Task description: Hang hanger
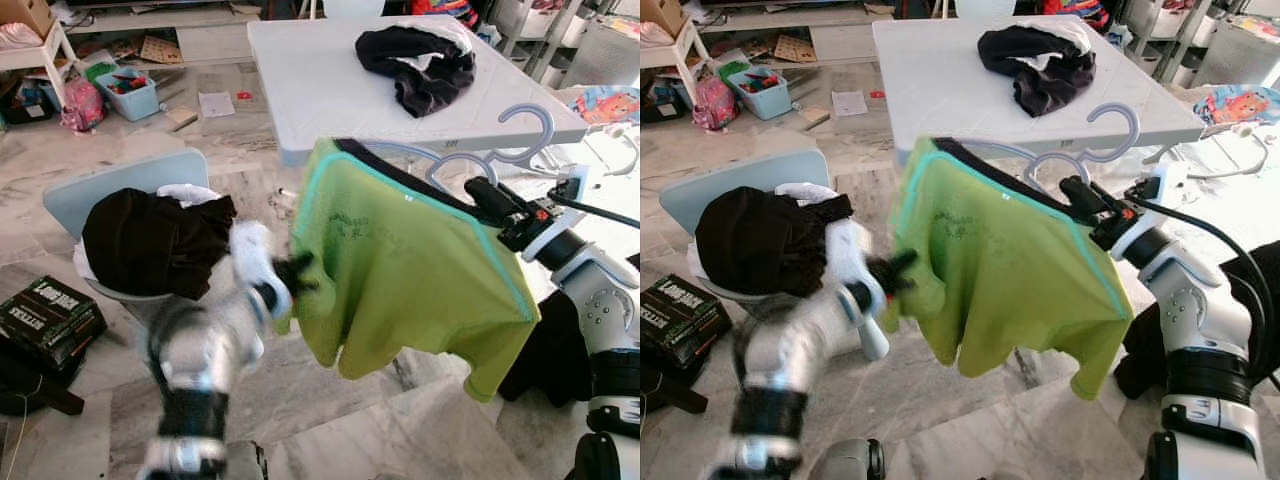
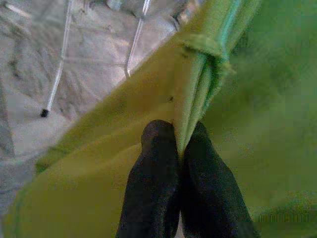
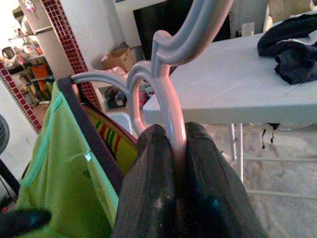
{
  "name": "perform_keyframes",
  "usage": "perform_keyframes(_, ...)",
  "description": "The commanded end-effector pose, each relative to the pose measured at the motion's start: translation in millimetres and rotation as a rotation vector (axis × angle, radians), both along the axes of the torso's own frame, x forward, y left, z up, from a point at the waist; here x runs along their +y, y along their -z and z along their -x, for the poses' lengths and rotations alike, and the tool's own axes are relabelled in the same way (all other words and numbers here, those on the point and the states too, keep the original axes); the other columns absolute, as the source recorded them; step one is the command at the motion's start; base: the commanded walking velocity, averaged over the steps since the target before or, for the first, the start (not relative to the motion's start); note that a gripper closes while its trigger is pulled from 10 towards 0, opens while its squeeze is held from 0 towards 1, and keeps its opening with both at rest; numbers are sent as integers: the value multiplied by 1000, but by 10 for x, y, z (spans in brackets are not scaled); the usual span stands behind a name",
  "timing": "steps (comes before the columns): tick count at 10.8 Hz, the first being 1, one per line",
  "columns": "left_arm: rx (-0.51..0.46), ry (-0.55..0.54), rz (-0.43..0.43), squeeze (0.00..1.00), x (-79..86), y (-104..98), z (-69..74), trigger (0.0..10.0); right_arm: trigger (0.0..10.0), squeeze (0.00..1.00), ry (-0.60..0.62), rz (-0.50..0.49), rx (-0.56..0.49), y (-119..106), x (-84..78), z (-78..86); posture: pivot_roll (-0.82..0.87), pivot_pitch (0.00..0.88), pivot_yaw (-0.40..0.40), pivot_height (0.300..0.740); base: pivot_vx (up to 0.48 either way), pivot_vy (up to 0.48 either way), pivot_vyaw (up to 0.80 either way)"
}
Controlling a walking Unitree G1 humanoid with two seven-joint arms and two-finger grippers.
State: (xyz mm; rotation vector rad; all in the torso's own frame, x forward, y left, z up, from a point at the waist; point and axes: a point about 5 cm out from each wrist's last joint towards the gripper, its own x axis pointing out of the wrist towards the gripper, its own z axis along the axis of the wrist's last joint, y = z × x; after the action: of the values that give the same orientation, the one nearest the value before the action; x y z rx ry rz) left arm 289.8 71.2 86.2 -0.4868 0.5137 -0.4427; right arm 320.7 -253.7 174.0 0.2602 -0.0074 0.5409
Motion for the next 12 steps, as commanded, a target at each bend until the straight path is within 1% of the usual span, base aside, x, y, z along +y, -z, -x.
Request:
perform_keyframes(1,170,49,-68,0,-19,332,194,0,0,0,93,-66,-276,-594,-134,-43,-102,0,-33,740,0,0,0)
perform_keyframes(2,142,65,-79,0,-13,302,163,0,0,0,95,-66,-280,-604,-132,-61,-104,0,-33,740,0,0,0)
perform_keyframes(3,81,70,-117,0,1,250,114,0,0,0,88,-61,-279,-603,-120,-68,-104,0,-33,740,0,0,0)
perform_keyframes(4,-80,67,-355,0,154,167,-28,2000,0,0,59,-10,-270,-557,-72,-59,-101,0,-33,740,0,0,0)
perform_keyframes(5,-179,30,-507,1000,395,100,-156,10000,0,0,24,51,-256,-479,-3,-37,-101,0,-33,740,0,0,0)
perform_keyframes(6,-237,32,-614,1000,546,46,-229,10000,0,0,1,76,-253,-439,38,-23,-100,0,-33,740,0,0,0)
perform_keyframes(7,-217,33,-648,1000,678,83,-250,10000,0,0,-6,72,-251,-426,59,-26,-93,0,-33,740,0,0,0)
perform_keyframes(8,-217,43,-677,1000,746,109,-247,10000,0,0,-13,82,-252,-419,72,-26,-93,0,-33,740,0,0,0)
perform_keyframes(9,-229,37,-738,1000,904,156,-244,10000,0,0,-35,95,-251,-408,87,-18,-91,0,-33,740,0,0,0)
perform_keyframes(10,-267,38,-792,1000,971,151,-250,10000,0,0,-54,113,-246,-395,84,-1,-92,0,-38,740,0,0,0)
perform_keyframes(11,-345,15,-783,1000,1006,64,-293,10000,0,0,-125,172,-218,-322,88,70,-92,0,-40,740,0,0,0)
perform_keyframes(12,-427,13,-750,1000,1005,-34,-314,10000,0,0,-186,244,-186,-227,90,148,-94,0,-41,740,0,0,0)
